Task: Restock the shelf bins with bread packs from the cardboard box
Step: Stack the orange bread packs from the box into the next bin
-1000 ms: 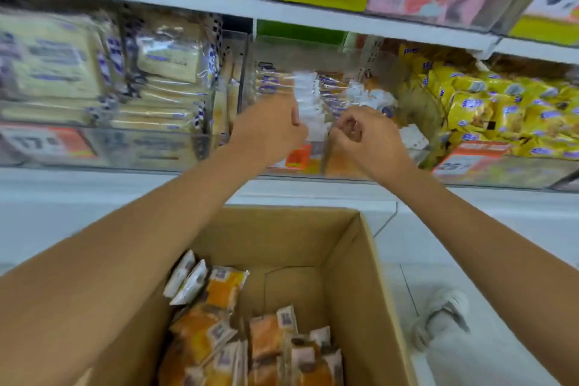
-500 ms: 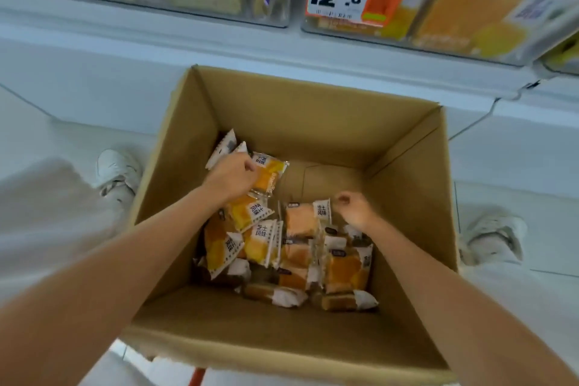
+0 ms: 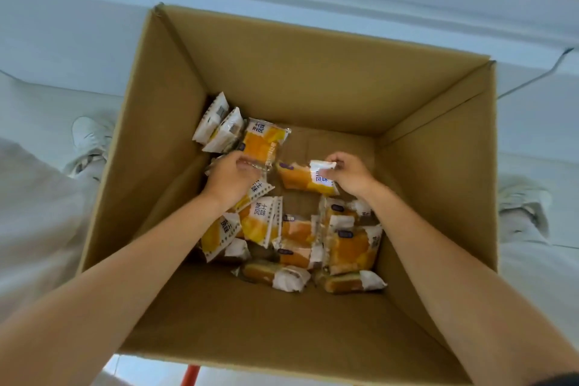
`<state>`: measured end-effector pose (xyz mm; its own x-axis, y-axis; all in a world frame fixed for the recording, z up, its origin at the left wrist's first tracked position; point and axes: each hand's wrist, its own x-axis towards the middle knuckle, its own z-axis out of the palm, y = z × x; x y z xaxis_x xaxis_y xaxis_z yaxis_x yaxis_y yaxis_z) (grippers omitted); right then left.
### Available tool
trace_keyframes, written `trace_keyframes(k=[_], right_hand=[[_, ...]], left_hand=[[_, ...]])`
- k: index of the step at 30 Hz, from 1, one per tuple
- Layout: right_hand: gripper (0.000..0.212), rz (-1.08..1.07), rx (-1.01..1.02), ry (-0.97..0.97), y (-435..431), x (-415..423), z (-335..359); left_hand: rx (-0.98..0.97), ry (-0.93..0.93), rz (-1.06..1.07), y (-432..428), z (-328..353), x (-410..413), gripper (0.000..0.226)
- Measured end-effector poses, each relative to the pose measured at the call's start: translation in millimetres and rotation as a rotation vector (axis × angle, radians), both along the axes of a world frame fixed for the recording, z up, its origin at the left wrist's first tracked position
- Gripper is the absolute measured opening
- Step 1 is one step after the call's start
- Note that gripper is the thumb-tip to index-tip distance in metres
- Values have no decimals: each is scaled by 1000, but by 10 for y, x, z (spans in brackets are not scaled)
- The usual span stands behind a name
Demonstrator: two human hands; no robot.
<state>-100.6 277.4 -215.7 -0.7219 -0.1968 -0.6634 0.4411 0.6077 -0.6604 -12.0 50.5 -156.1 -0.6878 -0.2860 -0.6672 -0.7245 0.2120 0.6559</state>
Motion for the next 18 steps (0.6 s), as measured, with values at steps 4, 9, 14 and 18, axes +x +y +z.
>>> trace_keyframes(k=[4, 9, 14, 18], right_hand=[[7, 51, -123, 156, 65, 21, 727], [8, 105, -365, -146, 143, 112, 1302], [32, 88, -102, -63, 376, 294, 1155], [38, 474, 275, -157, 553, 532, 661]], left_hand=[[76, 113, 50, 133, 145, -40, 102], [583, -145, -2, 82, 370, -72, 105], [699, -179, 149, -51, 346, 101, 46], [694, -143, 232, -194, 228, 174, 50]])
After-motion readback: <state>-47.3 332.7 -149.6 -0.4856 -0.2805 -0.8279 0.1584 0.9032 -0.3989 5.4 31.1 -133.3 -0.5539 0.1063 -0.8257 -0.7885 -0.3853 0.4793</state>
